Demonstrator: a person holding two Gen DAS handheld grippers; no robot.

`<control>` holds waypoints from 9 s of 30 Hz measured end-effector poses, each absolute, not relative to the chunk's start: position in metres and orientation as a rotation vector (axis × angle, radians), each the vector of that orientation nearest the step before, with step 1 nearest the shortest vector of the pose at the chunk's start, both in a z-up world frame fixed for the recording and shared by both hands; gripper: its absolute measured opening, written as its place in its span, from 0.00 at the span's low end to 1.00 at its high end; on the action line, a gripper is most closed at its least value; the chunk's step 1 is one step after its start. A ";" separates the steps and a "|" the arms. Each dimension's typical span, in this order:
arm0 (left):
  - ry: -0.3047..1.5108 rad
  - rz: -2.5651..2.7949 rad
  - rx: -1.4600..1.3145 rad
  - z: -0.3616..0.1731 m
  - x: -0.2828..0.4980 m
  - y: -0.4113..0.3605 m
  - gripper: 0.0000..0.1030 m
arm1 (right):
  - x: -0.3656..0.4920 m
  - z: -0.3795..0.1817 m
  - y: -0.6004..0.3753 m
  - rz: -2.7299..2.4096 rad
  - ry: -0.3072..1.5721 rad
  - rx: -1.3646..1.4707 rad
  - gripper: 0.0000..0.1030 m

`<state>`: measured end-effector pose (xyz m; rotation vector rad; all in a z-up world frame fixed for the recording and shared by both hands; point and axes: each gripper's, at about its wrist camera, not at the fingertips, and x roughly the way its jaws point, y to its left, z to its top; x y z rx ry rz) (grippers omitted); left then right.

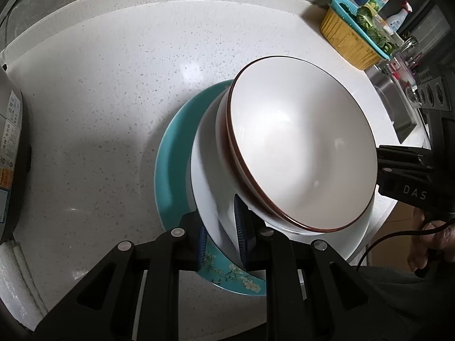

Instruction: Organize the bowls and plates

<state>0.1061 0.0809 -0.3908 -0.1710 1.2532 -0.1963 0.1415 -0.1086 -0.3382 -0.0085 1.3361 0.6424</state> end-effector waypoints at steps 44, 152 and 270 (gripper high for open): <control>0.769 0.138 -0.243 -0.201 -0.027 0.039 1.00 | 0.003 -0.156 -0.173 0.487 0.508 -0.115 1.00; 0.829 0.163 -0.043 -0.175 -0.058 0.044 1.00 | -0.034 -0.156 -0.127 0.088 0.785 0.043 1.00; 0.869 0.149 -0.034 -0.199 -0.041 0.051 1.00 | -0.020 -0.171 -0.134 0.138 0.824 0.004 1.00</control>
